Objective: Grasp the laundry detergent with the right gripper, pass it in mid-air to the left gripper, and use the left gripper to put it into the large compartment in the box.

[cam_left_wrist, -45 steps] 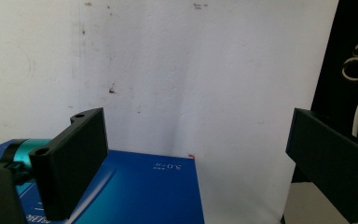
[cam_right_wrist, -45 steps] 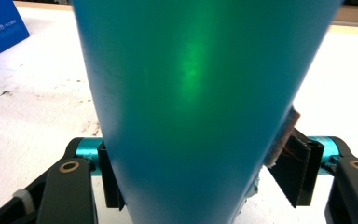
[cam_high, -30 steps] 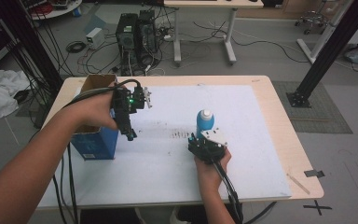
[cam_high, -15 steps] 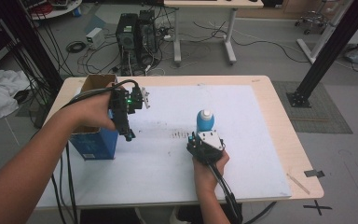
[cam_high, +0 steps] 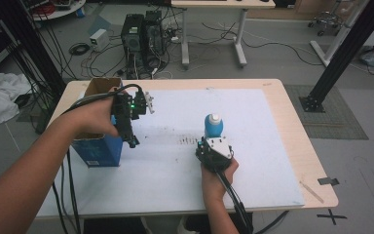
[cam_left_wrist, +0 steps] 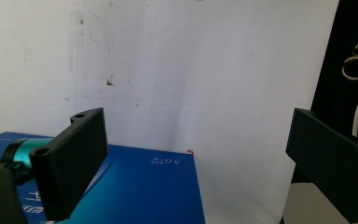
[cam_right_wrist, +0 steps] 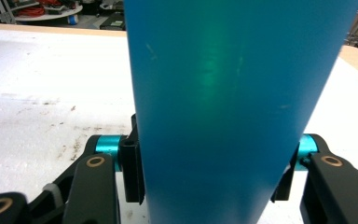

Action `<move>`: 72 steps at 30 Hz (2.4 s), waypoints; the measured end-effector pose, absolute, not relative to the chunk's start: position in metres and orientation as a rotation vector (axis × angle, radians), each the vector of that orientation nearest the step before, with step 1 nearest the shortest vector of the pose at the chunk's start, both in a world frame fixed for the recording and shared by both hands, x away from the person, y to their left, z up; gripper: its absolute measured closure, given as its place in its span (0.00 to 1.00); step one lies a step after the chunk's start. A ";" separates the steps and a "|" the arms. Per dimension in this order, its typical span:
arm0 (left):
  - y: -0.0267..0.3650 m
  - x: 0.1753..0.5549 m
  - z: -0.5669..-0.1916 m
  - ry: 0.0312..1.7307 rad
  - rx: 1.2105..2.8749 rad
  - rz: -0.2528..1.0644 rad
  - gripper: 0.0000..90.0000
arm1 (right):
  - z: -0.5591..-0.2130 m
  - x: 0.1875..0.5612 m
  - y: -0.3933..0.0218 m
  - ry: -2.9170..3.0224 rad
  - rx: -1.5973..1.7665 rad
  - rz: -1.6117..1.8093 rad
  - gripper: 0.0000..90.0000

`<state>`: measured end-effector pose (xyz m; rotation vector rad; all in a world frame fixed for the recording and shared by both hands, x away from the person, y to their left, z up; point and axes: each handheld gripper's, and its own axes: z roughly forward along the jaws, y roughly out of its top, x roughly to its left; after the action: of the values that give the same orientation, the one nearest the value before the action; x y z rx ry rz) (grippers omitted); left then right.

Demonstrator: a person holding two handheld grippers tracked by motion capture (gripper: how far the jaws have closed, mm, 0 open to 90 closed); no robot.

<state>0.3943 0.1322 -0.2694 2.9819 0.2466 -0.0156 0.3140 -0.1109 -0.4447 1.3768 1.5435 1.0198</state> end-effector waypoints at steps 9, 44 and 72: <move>0.130 0.395 -0.271 0.246 2.982 -0.020 0.06 | -0.444 0.314 -0.115 1.560 1.371 1.061 0.51; 0.108 0.391 -0.259 0.176 2.997 -0.021 0.06 | -0.407 0.291 -0.144 1.875 1.033 1.350 0.51; 0.092 0.381 -0.258 -0.027 2.976 -0.075 0.06 | -0.402 0.295 -0.141 2.253 0.644 1.602 0.51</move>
<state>0.3805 0.0925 -0.2575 2.9760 -0.0269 -0.0745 0.2953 -0.1410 -0.4018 0.6435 2.2535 1.6021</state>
